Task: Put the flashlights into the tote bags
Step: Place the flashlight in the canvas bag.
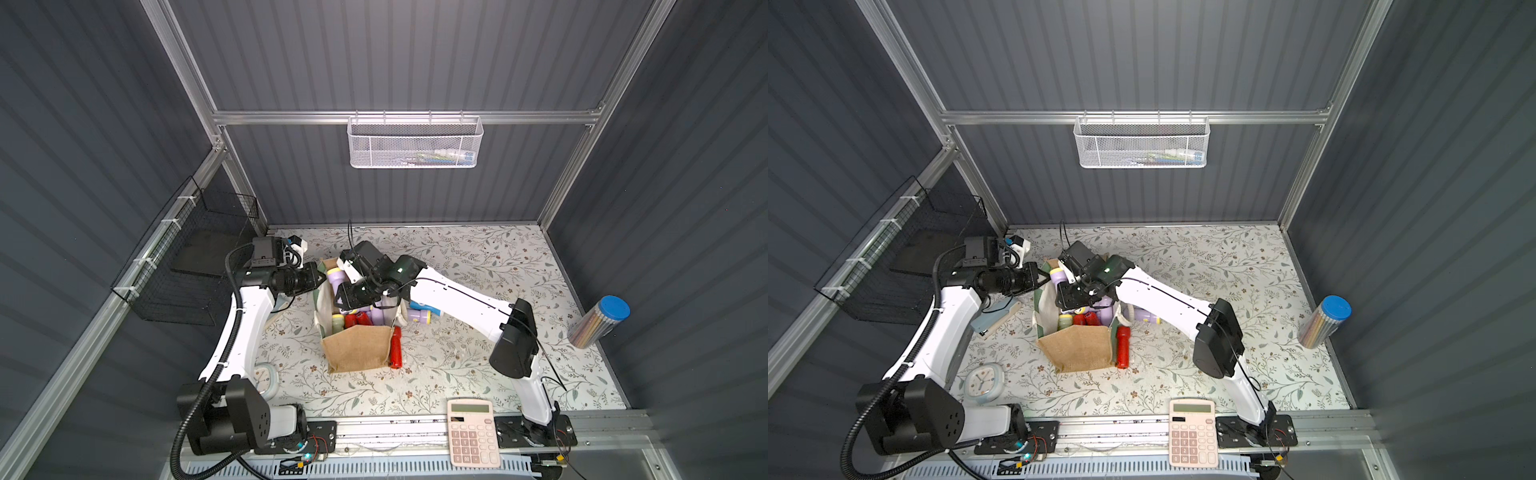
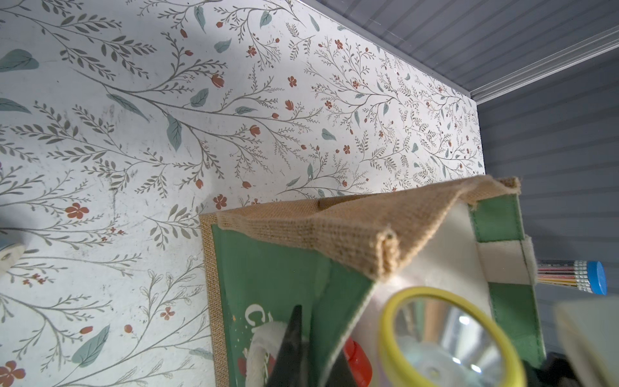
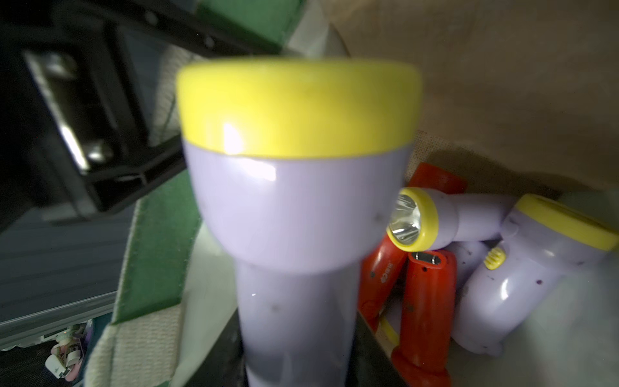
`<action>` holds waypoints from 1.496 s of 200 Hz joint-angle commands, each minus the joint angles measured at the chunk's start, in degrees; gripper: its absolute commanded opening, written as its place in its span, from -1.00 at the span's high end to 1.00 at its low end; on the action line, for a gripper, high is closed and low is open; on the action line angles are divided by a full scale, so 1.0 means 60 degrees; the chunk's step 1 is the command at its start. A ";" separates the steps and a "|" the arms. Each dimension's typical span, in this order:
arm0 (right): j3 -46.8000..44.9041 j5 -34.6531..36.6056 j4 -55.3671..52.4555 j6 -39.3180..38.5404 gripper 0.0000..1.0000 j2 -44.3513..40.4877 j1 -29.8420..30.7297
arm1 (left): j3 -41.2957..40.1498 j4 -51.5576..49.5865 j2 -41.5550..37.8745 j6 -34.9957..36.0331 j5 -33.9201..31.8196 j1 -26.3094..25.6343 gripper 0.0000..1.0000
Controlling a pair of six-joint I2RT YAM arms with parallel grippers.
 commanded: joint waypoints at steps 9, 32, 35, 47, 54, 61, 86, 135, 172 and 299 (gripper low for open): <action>0.0368 -0.0023 -0.0170 -0.0001 0.58 0.0262 0.0100 | 0.0048 0.0175 0.0168 0.0116 0.0371 0.0025 1.00; 0.0540 -0.0032 -0.0377 -0.0012 0.58 0.0512 0.0125 | 0.0049 0.0185 0.0154 0.0116 0.0389 0.0025 1.00; 0.0569 -0.0021 -0.0412 -0.0009 0.58 0.0542 0.0129 | 0.0049 0.0186 0.0143 0.0116 0.0376 0.0025 1.00; 0.0635 -0.0034 -0.0502 -0.0035 0.58 0.0646 0.0137 | 0.0049 0.0186 0.0124 0.0115 0.0365 0.0025 1.00; 0.0639 -0.0032 -0.0540 -0.0031 0.58 0.0683 0.0151 | 0.0048 0.0186 0.0124 0.0115 0.0361 0.0025 1.00; 0.0641 -0.0008 -0.0558 -0.0027 0.58 0.0711 0.0150 | 0.0044 0.0186 0.0124 0.0108 0.0360 0.0025 1.00; 0.0642 0.0057 -0.0661 0.0025 0.58 0.0883 0.0177 | 0.0049 0.0215 0.0182 0.0057 0.0447 0.0025 1.00; 0.1247 -0.0228 -0.1091 0.0260 0.57 0.1499 0.0163 | 0.0032 0.0273 0.0183 -0.0016 0.0504 0.0025 1.00; 0.1206 -0.0271 -0.1023 0.0723 0.53 0.1576 0.0114 | 0.0033 0.0302 0.0124 -0.0058 0.0541 0.0025 1.00; 0.0721 -0.1657 -0.0106 0.2089 0.21 0.2257 -0.0318 | -0.0011 0.0273 0.0036 -0.0045 0.0470 0.0025 1.00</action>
